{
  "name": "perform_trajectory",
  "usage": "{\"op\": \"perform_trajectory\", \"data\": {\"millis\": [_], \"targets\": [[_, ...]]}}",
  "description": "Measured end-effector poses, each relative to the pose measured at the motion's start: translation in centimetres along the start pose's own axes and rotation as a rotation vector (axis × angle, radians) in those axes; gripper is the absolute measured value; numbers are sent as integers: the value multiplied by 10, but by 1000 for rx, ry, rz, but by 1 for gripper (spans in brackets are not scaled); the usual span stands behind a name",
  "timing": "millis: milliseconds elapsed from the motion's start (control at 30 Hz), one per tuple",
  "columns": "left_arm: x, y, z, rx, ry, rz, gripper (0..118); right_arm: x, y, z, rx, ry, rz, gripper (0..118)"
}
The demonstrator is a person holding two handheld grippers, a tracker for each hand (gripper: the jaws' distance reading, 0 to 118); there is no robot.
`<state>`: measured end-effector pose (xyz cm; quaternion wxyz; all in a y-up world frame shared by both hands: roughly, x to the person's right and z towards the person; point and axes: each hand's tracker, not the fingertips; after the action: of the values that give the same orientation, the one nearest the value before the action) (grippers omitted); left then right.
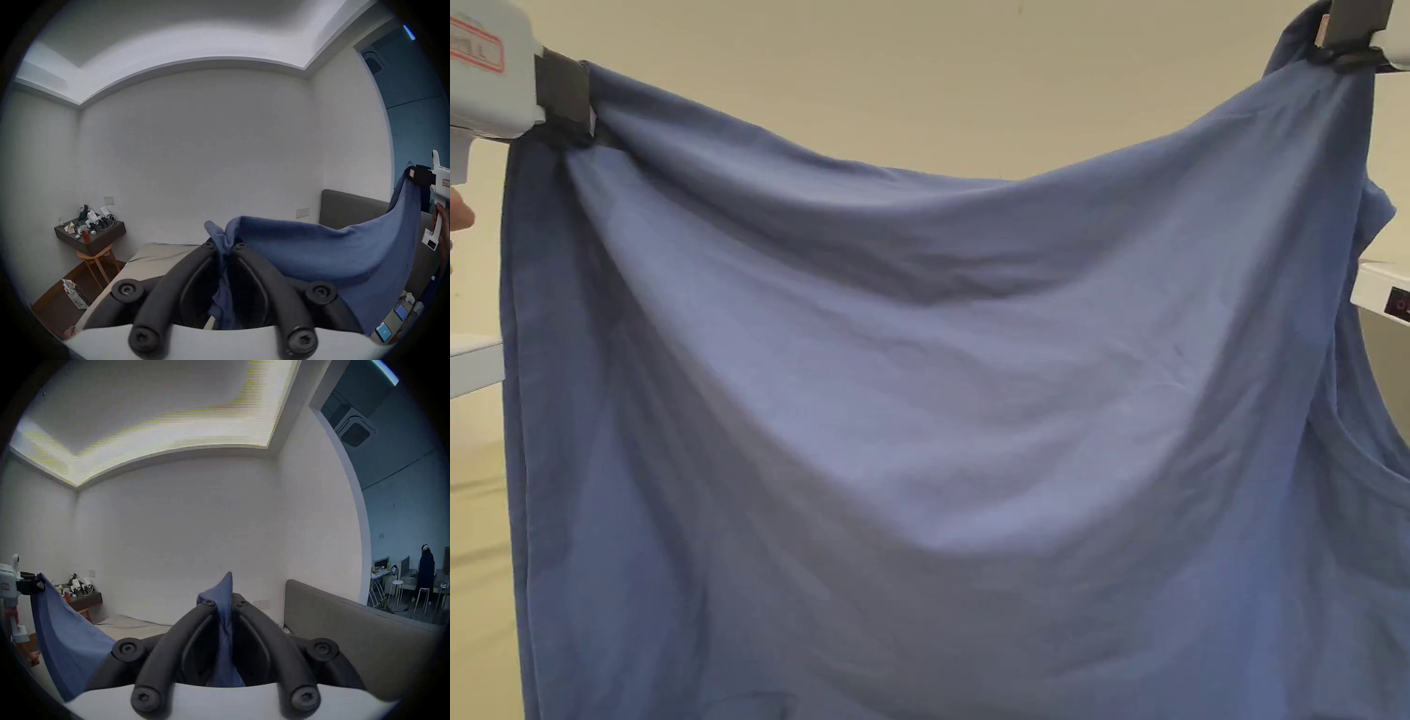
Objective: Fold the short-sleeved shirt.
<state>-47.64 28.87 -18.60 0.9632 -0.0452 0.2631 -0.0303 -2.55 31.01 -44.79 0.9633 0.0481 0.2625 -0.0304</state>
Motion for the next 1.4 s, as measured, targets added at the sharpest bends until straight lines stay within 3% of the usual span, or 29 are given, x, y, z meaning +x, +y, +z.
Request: {"op": "perform_trajectory", "data": {"millis": [133, 333, 633, 833, 1067, 1300, 1400], "targets": [[-6, -10, -56, -34, 19, 17, 5, -5, -10, -58, -12, -12, 17, 9], [-6, -54, -117, -99, 20, 48, 5, -5, -44, -121, -34, 2, -20, 9], [7, -184, -194, -254, 27, 79, 5, 2, -192, -147, -189, 14, 24, 9], [10, -255, -221, -307, 12, 173, 5, 13, -265, -146, -285, 29, -38, 9], [19, -289, -191, -351, -12, 156, 5, 14, -306, -121, -362, 48, -26, 9], [35, -351, -88, -390, -78, 70, 5, 13, -371, -19, -476, 92, -46, 9], [42, -395, -36, -435, -74, 76, 5, 14, -415, 39, -586, 88, -91, 9]]}}
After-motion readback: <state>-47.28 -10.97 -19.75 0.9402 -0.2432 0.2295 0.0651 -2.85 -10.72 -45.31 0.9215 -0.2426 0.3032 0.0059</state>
